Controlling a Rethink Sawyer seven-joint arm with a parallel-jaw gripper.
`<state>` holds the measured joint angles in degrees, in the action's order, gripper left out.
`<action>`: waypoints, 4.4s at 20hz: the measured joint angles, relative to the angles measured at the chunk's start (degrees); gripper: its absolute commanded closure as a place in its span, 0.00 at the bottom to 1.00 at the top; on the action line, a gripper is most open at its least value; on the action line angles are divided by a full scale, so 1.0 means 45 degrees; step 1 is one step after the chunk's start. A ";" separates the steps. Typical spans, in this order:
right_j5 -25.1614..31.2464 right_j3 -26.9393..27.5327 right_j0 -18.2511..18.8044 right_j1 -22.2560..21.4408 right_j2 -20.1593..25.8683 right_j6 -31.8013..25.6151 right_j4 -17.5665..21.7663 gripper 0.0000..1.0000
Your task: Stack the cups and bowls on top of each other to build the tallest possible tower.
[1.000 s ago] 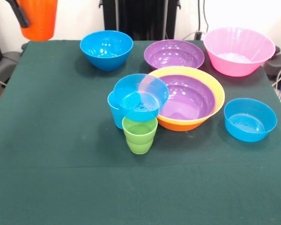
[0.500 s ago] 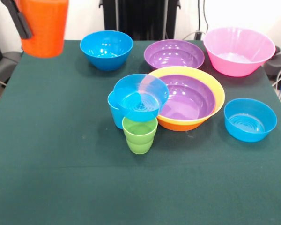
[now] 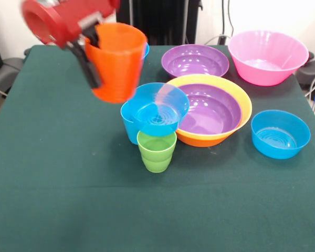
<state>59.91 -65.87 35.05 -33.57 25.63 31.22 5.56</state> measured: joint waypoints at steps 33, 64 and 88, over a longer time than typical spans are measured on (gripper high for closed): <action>-0.1978 -0.2671 0.0071 0.0211 -0.0926 0.1909 -0.0074 1.00; -0.5226 -0.4090 0.0168 0.0017 -0.0759 0.1909 -0.0540 1.00; -0.6382 -0.6278 0.1322 -0.0391 0.0616 0.1909 -0.0886 1.00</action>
<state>31.19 -94.12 41.00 -35.33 28.40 39.81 1.57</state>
